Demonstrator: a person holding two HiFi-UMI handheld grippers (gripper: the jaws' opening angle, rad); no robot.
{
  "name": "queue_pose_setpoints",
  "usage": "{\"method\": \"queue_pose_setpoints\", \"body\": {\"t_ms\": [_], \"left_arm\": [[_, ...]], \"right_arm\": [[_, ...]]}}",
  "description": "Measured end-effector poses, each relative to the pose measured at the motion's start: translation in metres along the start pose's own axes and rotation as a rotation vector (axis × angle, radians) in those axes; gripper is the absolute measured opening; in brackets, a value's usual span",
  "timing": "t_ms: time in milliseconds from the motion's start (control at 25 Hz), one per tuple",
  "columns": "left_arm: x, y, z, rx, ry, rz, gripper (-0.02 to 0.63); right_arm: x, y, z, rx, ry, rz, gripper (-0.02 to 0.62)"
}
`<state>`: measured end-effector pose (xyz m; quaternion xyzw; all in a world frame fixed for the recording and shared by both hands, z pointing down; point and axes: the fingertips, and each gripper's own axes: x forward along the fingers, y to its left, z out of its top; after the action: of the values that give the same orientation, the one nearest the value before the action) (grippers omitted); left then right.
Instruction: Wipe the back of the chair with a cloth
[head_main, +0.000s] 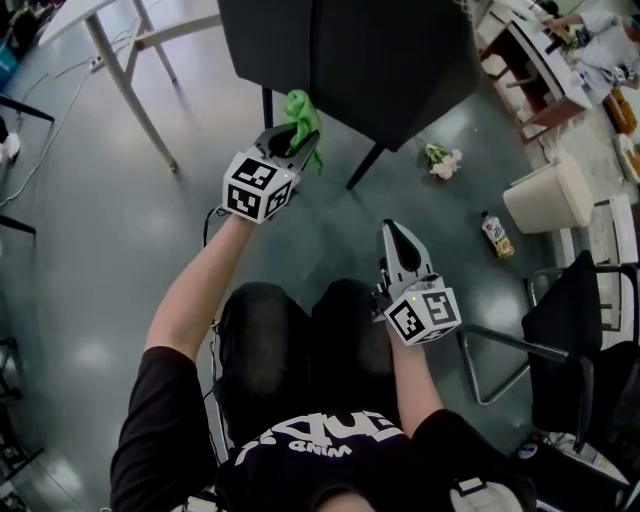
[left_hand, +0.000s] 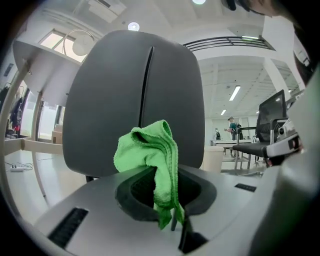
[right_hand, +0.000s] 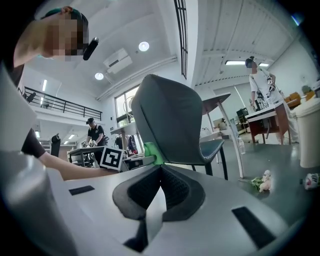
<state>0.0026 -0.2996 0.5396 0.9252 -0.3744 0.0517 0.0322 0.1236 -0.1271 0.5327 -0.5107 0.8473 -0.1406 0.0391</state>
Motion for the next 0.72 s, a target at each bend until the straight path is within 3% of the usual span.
{"method": "queue_pose_setpoints", "body": {"t_ms": [160, 320, 520, 720], "left_arm": [[-0.012, 0.0, 0.022, -0.022, 0.031, -0.011, 0.063], [-0.033, -0.002, 0.07, -0.037, 0.081, -0.018, 0.063], [-0.083, -0.013, 0.158, -0.085, 0.137, -0.005, 0.063], [-0.134, -0.008, 0.277, -0.112, 0.178, 0.044, 0.063]], "right_arm": [[0.01, 0.02, 0.034, 0.004, 0.027, 0.017, -0.003], [0.016, 0.05, 0.097, 0.017, 0.074, 0.022, -0.003], [0.007, 0.096, 0.196, 0.021, 0.151, 0.041, -0.003], [0.007, 0.135, 0.317, 0.032, 0.179, 0.042, -0.003]]}}
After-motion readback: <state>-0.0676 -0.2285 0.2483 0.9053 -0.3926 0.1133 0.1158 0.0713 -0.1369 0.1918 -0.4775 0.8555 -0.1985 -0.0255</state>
